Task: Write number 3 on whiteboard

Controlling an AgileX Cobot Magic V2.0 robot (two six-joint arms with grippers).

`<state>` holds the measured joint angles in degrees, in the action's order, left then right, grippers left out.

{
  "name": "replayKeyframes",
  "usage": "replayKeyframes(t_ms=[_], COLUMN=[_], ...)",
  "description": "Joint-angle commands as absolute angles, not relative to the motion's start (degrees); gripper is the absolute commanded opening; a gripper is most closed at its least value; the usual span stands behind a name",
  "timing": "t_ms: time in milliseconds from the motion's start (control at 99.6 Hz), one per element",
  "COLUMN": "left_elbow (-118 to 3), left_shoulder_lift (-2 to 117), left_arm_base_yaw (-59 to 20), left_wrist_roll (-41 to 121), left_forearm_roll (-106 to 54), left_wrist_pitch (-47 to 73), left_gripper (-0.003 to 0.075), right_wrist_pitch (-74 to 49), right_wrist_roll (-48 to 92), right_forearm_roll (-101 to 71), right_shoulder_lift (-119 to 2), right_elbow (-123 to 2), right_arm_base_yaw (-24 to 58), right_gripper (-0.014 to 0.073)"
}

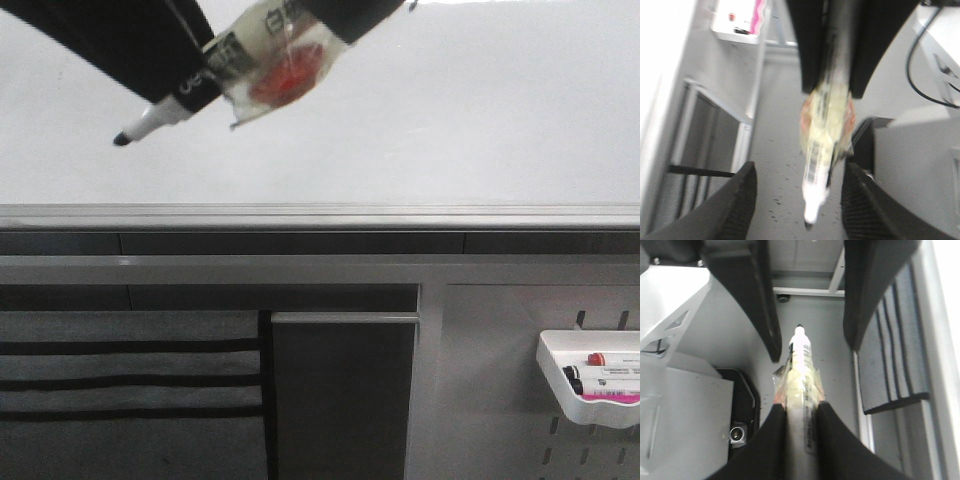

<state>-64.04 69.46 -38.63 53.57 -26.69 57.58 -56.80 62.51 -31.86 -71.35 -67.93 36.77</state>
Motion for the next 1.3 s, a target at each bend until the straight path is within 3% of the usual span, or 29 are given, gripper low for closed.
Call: replayKeyframes(t_ms=[0,151,361,482,743,894,1285], left_elbow=[-65.66,-64.17,-53.82,-47.56,-42.01,-42.01,-42.01], left_shoulder_lift=[64.96,58.91,50.26,46.32,44.22,44.22,44.22], left_arm_base_yaw=[-38.68,-38.68,-33.59,-27.45,-18.22,-17.55,-17.55], left_wrist_roll=[48.73,43.08,35.39,29.86,29.61,29.61,29.61], left_forearm_roll=[-25.76,-22.28,-21.47,-22.15,-25.47,-25.52,-25.52], left_wrist_pitch=[53.20,49.66,38.88,33.17,29.61,29.61,29.87], left_gripper=[0.0388,0.0387,0.0387,0.0387,0.0387,0.0387,0.0387], right_wrist_pitch=[-52.54,-50.68,-42.73,-36.86,-33.69,-34.99,-52.82], right_wrist_roll=[55.57,41.83,28.63,27.02,27.02,27.02,28.71], right_forearm_roll=[-28.66,-19.66,-19.42,-21.98,-23.95,-27.16,-26.64], right_shoulder_lift=[-67.10,-62.38,-54.17,-50.08,-47.78,-50.75,-71.44], right_elbow=[-69.64,-68.12,-57.60,-50.26,-44.57,-49.59,-74.28], right_arm_base_yaw=[36.55,33.73,21.15,16.50,16.25,16.25,20.10], right_gripper=[0.0018,0.0018,0.0018,0.0018,0.0018,0.0017,0.0017])
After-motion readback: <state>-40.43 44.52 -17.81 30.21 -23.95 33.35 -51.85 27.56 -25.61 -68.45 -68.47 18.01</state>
